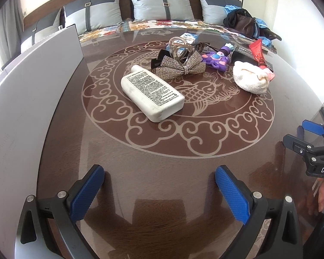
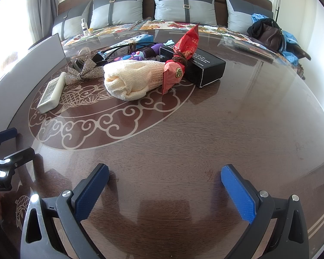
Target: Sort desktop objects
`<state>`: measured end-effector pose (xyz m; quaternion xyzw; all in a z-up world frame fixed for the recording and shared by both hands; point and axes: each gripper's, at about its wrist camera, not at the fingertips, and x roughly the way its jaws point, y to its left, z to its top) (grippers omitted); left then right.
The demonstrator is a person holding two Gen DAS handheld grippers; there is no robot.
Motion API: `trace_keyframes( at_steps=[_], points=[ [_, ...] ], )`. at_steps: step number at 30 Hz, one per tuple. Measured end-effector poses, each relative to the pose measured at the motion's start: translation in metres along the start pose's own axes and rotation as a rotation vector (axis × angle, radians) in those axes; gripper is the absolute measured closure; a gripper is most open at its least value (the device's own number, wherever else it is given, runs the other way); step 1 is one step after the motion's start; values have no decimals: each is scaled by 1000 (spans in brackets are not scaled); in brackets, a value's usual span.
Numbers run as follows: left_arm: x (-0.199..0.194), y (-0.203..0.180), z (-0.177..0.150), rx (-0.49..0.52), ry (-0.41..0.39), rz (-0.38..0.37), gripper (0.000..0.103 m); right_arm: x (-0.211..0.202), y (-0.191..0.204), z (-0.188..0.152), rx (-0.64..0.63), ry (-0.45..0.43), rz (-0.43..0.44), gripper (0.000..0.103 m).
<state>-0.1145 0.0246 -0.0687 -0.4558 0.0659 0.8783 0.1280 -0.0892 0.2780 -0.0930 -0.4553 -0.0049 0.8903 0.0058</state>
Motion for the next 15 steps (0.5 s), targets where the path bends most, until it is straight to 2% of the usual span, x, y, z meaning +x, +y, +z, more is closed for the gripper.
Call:
trace_keyframes(
  at_steps=[15],
  points=[
    [0,1,1,-6,-4,4,0,0,0,0,0,0,0,0]
  ],
)
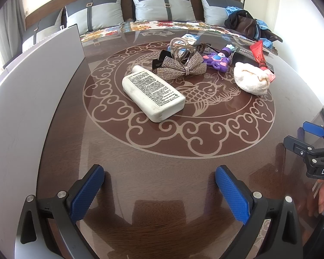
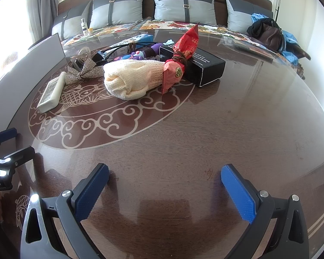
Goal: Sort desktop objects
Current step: 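Reach the right tool to the cream knitted mitten and close on it, then lift the cream mitten with the right gripper off the table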
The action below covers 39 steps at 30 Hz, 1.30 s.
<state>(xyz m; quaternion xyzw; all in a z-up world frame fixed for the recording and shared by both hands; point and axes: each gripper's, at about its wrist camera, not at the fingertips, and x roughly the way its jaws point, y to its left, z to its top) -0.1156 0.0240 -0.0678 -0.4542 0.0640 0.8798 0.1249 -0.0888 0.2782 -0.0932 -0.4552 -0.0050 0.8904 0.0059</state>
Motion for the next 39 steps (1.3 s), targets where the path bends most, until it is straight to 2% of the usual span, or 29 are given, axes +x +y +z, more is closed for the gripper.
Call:
trace_keyframes(
  at_steps=[2,4,5,9,12,13,17,19,21,22,23,25,29,33,36,37,39],
  points=[
    [0,0,0,0,0,1,0,0,0,0,-2,3,0,0],
    [0,1,0,-1,-1,1,0,1,0,6,-7,42,17,0],
    [0,0,0,-1,-1,1,0,1,-1,11,9,47,46,0],
    [0,0,0,-1,-1,1,0,-10,0,49,129,-34,138,0],
    [0,1,0,-1,-1,1,0,3,20,85,144,-4,240,0],
    [0,1,0,-1,-1,1,0,9,30,95,123,7,225,0],
    [0,0,0,-1,-1,1,0,38,54,123,62,29,15,0],
    [0,1,0,-1,-1,1,0,57,57,126,54,78,3,1],
    [0,1,0,-2,-1,1,0,67,61,120,26,97,1,16],
    [0,1,0,-2,-1,0,0,67,61,116,-1,78,-9,29],
    [0,0,0,-2,0,0,0,63,63,112,-22,54,-2,37],
    [0,0,0,-2,0,1,0,55,64,102,-58,25,34,43],
    [0,0,1,-2,0,1,0,34,64,70,-151,1,105,43],
    [0,0,1,-2,-1,1,0,7,52,28,-225,-28,115,43],
    [0,0,1,-2,0,1,0,-9,38,8,-224,-55,102,43],
    [0,0,1,-2,0,1,0,-12,33,4,-218,-64,92,40],
    [0,0,1,-2,0,1,0,-15,28,3,-202,-70,72,22]
  ],
)
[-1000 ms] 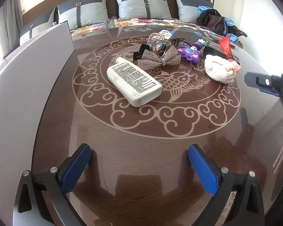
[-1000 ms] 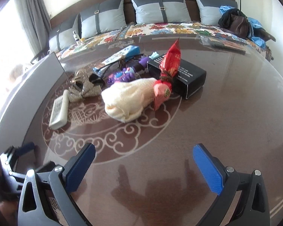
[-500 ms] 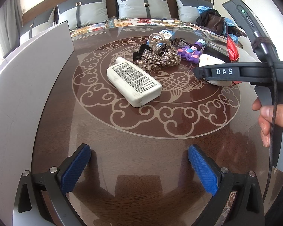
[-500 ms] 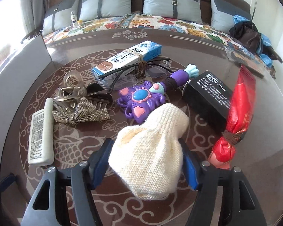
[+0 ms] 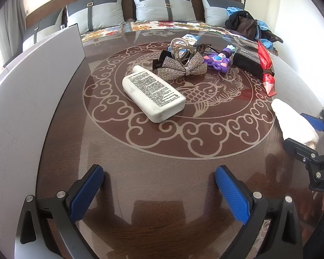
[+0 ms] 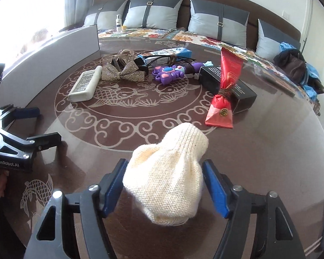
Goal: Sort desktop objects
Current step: 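Lift the cream mitten with the right gripper off the table, then reach the left gripper to the white lotion bottle and close while the right holds the mitten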
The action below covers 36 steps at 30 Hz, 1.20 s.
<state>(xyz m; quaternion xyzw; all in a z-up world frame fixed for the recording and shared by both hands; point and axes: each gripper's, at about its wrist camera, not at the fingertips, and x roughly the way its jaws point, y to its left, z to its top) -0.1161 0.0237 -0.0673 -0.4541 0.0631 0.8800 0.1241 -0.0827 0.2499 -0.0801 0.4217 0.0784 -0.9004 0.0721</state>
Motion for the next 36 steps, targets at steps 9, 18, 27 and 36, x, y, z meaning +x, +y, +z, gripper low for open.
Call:
trace_keyframes(
  at_steps=[9,18,27,36],
  points=[
    [0,1,0,-1,-1,1,0,16,-4,2,47,40,20,8],
    [-1,1,0,-8,2,8,0,23,-7,2,71,69,33,0],
    [28,-10,43,-100,103,67,0,22,-8,2,71,69,32,0],
    [65,10,92,-229,83,152,0,22,-8,2,72,69,32,0]
  ],
)
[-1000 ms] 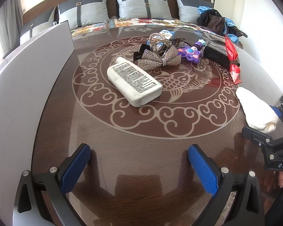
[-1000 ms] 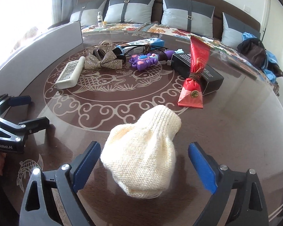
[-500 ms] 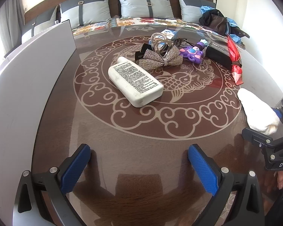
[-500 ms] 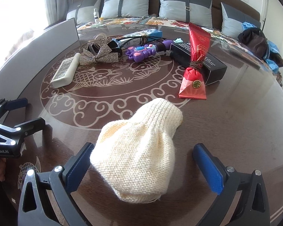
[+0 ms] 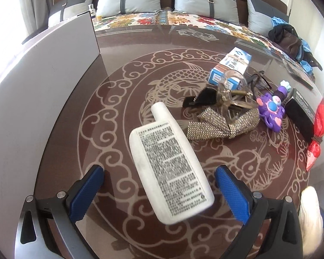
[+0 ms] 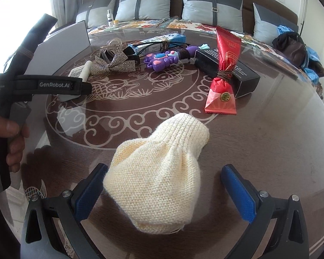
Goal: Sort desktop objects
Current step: 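Reach the left gripper to the white lotion bottle and close while the right holds the mitten, then carry bottle and mitten into the white bin and open both grippers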
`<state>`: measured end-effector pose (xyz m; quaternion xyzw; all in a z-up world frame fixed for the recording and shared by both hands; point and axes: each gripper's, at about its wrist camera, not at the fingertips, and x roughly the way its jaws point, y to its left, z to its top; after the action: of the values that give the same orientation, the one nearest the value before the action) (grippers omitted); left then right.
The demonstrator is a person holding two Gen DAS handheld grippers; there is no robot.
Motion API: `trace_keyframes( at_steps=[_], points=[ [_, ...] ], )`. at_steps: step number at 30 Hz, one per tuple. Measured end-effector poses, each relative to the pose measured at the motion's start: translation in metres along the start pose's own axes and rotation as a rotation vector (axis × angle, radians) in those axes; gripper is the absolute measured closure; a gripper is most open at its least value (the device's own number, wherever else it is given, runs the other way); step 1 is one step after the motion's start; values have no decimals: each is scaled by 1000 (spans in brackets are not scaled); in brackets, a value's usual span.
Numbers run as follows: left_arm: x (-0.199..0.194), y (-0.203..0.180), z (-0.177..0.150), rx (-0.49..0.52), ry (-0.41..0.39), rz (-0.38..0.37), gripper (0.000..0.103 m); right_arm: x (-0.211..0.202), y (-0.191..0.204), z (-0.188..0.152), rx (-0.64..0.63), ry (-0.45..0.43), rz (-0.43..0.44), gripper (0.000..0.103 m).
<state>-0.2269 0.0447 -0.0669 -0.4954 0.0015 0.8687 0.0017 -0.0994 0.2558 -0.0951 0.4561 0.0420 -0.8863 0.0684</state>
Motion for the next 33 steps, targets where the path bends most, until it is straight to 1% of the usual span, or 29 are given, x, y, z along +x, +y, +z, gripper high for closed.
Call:
trace_keyframes(
  at_steps=[2,5,6,7,8,9,10,14,19,23,25,28,31,33],
  points=[
    [5,1,8,-1,-1,0,0,0,0,0,0,0,0,0],
    [8,1,15,43,-6,-20,0,0,0,0,0,1,1,0],
    [6,1,14,54,-17,-24,7,0,0,1,0,1,0,0],
    [2,3,13,60,-43,-28,17,1,1,1,0,1,0,0],
    [-2,4,11,65,-64,-34,40,1,0,1,0,1,0,0],
    [-5,4,9,74,-68,-29,46,1,1,1,0,1,0,0],
    [-7,5,7,79,-69,-40,48,1,1,1,0,1,0,0],
    [-22,10,-14,115,-66,-67,50,1,1,1,0,1,0,0],
    [-53,14,-65,175,-66,-107,50,0,1,0,1,1,1,0],
    [-74,20,-98,187,-72,-135,51,-2,1,-3,-13,4,17,0],
    [-80,24,-107,176,-78,-156,52,-5,2,-7,-38,15,31,0],
    [-88,29,-117,159,-93,-187,52,-8,2,-6,-54,74,56,0],
    [-96,32,-122,164,-111,-203,52,-16,-7,-3,12,84,108,0],
    [-101,34,-125,174,-122,-211,52,-21,-12,0,49,86,98,0]
  ],
)
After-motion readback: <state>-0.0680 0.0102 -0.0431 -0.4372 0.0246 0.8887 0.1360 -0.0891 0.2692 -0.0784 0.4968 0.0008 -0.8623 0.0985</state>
